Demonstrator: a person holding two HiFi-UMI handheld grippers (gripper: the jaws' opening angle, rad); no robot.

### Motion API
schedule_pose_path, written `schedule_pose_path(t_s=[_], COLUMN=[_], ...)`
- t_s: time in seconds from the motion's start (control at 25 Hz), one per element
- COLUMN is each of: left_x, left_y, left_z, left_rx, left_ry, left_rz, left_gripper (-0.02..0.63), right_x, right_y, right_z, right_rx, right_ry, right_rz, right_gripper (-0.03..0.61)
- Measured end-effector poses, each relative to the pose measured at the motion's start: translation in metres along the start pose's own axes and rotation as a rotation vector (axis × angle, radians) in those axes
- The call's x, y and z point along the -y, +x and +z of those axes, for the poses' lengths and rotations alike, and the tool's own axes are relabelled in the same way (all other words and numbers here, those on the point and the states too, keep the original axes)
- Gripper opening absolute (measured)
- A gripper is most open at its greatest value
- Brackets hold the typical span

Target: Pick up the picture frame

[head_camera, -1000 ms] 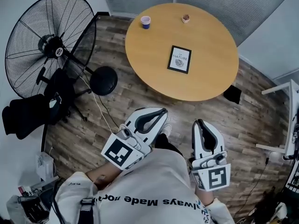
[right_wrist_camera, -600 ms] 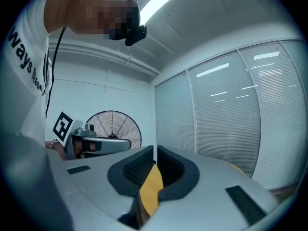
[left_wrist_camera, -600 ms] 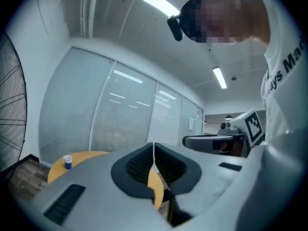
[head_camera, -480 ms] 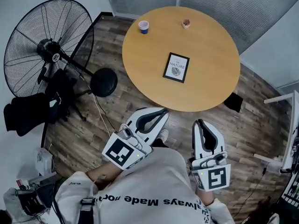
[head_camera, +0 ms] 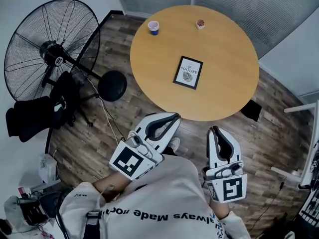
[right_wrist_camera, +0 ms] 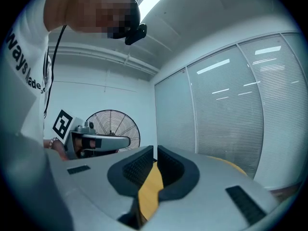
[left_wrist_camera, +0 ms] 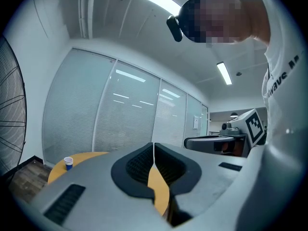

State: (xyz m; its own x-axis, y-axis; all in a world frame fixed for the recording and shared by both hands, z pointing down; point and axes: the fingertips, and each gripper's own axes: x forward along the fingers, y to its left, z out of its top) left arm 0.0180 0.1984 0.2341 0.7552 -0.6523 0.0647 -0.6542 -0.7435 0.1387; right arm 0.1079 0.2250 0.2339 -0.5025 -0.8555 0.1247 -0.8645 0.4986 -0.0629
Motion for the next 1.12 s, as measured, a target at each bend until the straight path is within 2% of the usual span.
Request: schedule_pose_path(t_s=[0.48, 0.72, 0.84, 0.96, 1.12], left_x=[-0.045, -0.091, -0.115, -0.137, -0.163], left_y=[0.039, 0.066, 0.081, 0.094, 0.107], left_z=[0.004, 0.01, 0.022, 0.022, 0.029], left_rx=[0.014, 0.007, 0.046, 0.014, 0.017], left_ry=[-0.012, -0.013, -0.015, -0.016, -0.015], left_rz=[-0.014, -0.019, -0.03, -0.036, -0.053], left_gripper=[0.032, 0.032, 0.032, 0.032, 0.032], right_x=[0.027, 0.046, 0.053, 0.059, 0.066], right_y=[0.047, 0.097, 0.124, 0.149, 0.178], right_z=[0.006, 0.015, 0.021, 0.026, 0.031], right_rx=[-0.013, -0.016, -0.02, -0.02, -0.023], right_ry=[-0.021, -0.033, -0.038, -0.043, -0.046], right_rz=[-0.022, -0.026, -0.029, -0.033, -0.046], right_gripper=[0.048, 0.048, 0.049, 0.049, 0.049])
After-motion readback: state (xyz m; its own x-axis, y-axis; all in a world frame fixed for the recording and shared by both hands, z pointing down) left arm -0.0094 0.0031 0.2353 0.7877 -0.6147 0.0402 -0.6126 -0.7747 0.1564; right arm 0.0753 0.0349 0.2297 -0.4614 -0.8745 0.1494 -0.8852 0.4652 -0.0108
